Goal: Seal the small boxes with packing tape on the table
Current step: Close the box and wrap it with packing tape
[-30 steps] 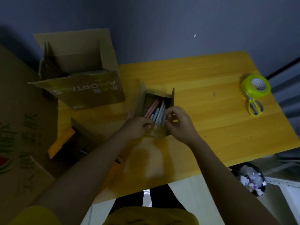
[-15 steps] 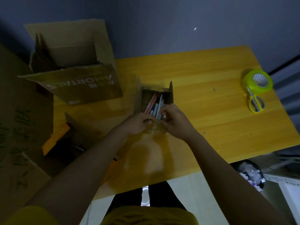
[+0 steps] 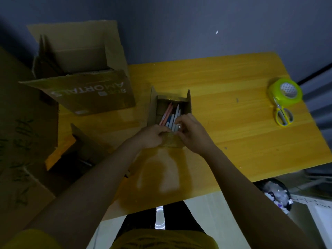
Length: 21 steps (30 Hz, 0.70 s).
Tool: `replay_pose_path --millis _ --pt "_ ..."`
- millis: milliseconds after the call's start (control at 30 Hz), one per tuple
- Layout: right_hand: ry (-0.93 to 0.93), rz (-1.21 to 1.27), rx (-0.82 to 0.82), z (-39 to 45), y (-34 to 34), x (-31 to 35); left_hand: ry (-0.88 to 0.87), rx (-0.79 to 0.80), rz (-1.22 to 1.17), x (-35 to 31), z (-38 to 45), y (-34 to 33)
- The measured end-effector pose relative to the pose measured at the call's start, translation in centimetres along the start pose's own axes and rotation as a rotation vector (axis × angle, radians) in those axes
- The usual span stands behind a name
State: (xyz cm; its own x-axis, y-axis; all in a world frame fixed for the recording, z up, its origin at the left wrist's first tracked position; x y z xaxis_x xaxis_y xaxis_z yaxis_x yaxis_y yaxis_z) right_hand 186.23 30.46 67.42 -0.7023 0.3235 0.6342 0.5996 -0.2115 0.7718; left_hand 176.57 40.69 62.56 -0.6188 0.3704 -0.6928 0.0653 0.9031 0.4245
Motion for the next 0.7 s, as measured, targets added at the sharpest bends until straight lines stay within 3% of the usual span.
replay_pose_path --millis 367,700 --pt "-0.002 0.016 -0.023 0.54 -0.14 -0.29 -0.009 -0.01 0.071 0.09 0.05 -0.13" --pt "-0.005 0.01 -0.021 0.54 -0.25 -0.17 0.011 -0.186 0.199 -0.16 0.09 -0.08"
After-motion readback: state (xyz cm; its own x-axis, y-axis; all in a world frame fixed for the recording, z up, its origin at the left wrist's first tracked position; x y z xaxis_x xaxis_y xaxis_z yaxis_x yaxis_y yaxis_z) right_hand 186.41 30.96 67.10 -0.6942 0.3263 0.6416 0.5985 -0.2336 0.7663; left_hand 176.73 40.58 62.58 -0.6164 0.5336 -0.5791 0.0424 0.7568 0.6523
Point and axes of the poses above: each hand's wrist, its own z-axis towards the middle knuckle, its own y-axis out of the back of the hand, x = y × z, the point moved 5 cm from there along z, towards the middle knuckle
